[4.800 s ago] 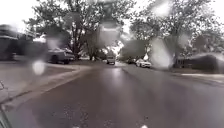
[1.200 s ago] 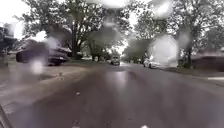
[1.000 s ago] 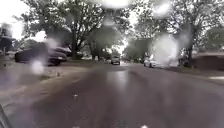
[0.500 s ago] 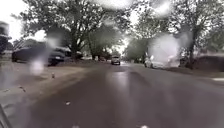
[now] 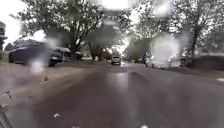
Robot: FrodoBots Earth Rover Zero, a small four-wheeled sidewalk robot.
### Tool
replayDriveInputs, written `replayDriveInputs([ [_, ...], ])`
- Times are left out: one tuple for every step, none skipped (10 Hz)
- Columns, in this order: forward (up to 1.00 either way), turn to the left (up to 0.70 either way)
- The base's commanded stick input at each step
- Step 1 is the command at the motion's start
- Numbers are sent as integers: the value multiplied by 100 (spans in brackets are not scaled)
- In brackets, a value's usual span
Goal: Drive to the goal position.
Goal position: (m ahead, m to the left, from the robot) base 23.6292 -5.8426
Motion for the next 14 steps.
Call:
replayDriveInputs([
  [70, 0],
  [70, 0],
  [70, 0],
  [70, 0],
  [70, 0],
  [70, 0],
  [70, 0],
  [70, 0],
  [70, 0],
  [70, 0],
  [70, 0],
  [70, 0],
  [70, 0],
  [70, 0],
])
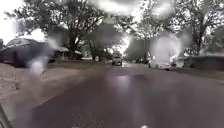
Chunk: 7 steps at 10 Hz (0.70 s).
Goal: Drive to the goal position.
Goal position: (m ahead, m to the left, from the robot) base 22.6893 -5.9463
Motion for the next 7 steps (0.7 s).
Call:
replayDriveInputs([
  [70, 0],
  [70, 0],
  [70, 0],
  [70, 0],
  [70, 0],
  [70, 0],
  [70, 0],
])
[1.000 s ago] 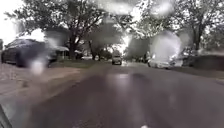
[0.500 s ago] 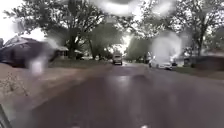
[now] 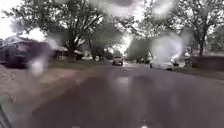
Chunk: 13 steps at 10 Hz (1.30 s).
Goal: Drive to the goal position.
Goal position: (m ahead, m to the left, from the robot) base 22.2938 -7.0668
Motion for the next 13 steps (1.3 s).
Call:
replayDriveInputs([
  [70, 0],
  [70, 0],
  [70, 0],
  [70, 0],
  [70, -24],
  [70, -35],
  [70, -35],
  [70, -35],
  [70, -23],
  [70, 0],
  [70, 0],
  [70, 0],
  [70, 0],
])
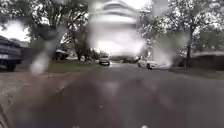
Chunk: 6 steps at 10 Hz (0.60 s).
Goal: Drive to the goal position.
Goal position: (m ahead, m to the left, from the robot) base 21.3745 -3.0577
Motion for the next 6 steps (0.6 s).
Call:
replayDriveInputs([
  [70, 0],
  [70, 0],
  [70, 0],
  [70, 0],
  [70, 0],
  [70, 0],
])
